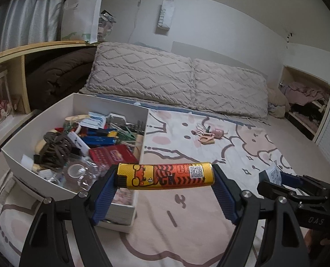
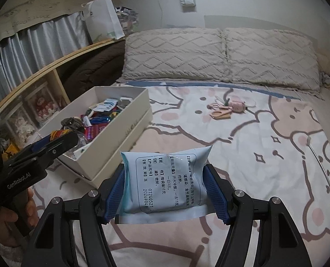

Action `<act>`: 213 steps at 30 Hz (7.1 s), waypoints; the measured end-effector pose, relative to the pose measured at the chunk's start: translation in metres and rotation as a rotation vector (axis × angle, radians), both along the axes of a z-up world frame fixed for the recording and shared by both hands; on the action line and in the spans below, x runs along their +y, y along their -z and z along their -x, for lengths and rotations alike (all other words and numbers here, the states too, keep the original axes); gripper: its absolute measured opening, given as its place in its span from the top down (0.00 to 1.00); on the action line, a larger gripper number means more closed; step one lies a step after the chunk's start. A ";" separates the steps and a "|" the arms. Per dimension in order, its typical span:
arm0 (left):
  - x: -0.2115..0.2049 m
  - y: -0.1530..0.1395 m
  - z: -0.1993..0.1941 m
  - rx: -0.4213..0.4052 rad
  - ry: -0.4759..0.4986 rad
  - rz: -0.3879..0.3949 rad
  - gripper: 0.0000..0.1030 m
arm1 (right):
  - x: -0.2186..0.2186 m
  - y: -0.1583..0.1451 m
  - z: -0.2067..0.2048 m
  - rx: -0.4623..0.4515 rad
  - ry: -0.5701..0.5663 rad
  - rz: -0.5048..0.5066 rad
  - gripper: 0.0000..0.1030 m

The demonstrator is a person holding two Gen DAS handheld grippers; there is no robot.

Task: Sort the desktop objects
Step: 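Lift and carry the lighter and packet with both grippers toward the white box, then lower the lighter and packet into the white box and open both grippers, then lift both tools out of the white box and back away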

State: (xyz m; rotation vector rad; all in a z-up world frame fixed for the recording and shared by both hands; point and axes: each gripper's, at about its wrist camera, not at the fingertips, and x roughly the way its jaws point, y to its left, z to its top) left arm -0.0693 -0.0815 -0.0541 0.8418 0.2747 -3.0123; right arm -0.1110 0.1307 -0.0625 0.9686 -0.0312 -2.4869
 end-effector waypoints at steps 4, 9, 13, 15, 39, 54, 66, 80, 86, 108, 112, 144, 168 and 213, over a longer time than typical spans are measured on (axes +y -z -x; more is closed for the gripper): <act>-0.013 -0.004 -0.002 0.011 -0.016 0.008 0.22 | -0.010 -0.003 0.003 0.008 -0.012 0.012 0.32; -0.036 -0.004 -0.001 0.012 -0.048 0.018 0.22 | -0.026 -0.003 0.005 0.016 -0.038 0.025 0.32; -0.052 -0.002 0.001 0.010 -0.071 0.026 0.22 | -0.040 -0.001 0.009 0.015 -0.058 0.022 0.32; -0.062 -0.002 0.002 0.010 -0.085 0.031 0.22 | -0.046 -0.001 0.011 0.016 -0.068 0.023 0.32; -0.158 -0.010 0.016 -0.009 -0.219 0.087 0.22 | -0.130 -0.026 0.045 0.050 -0.266 0.014 0.32; -0.172 0.011 0.029 -0.076 -0.190 0.073 0.22 | -0.188 -0.046 0.100 0.024 -0.343 -0.021 0.32; -0.193 0.000 0.039 -0.074 -0.201 0.076 0.22 | -0.223 -0.035 0.169 -0.095 -0.330 0.026 0.32; -0.212 -0.014 0.073 -0.132 -0.176 -0.025 0.22 | -0.239 -0.008 0.184 -0.068 -0.306 -0.024 0.06; -0.211 -0.017 0.093 -0.151 -0.176 -0.043 0.22 | -0.234 -0.013 0.175 -0.050 -0.339 -0.031 0.06; -0.216 0.003 0.159 -0.304 -0.351 -0.362 0.22 | -0.214 -0.003 0.145 -0.073 -0.457 -0.036 0.06; -0.220 0.009 0.170 -0.329 -0.375 -0.390 0.22 | -0.210 -0.002 0.147 -0.074 -0.463 -0.018 0.06; -0.212 -0.009 0.130 -0.238 -0.454 -0.188 0.00 | -0.193 -0.008 0.135 -0.079 -0.449 0.014 0.06; -0.153 -0.046 0.072 -0.122 -0.369 0.077 0.00 | -0.155 -0.042 0.102 0.033 -0.347 0.016 0.00; -0.059 -0.074 -0.040 0.023 -0.248 0.161 0.00 | -0.077 -0.074 0.001 0.181 -0.238 -0.017 0.00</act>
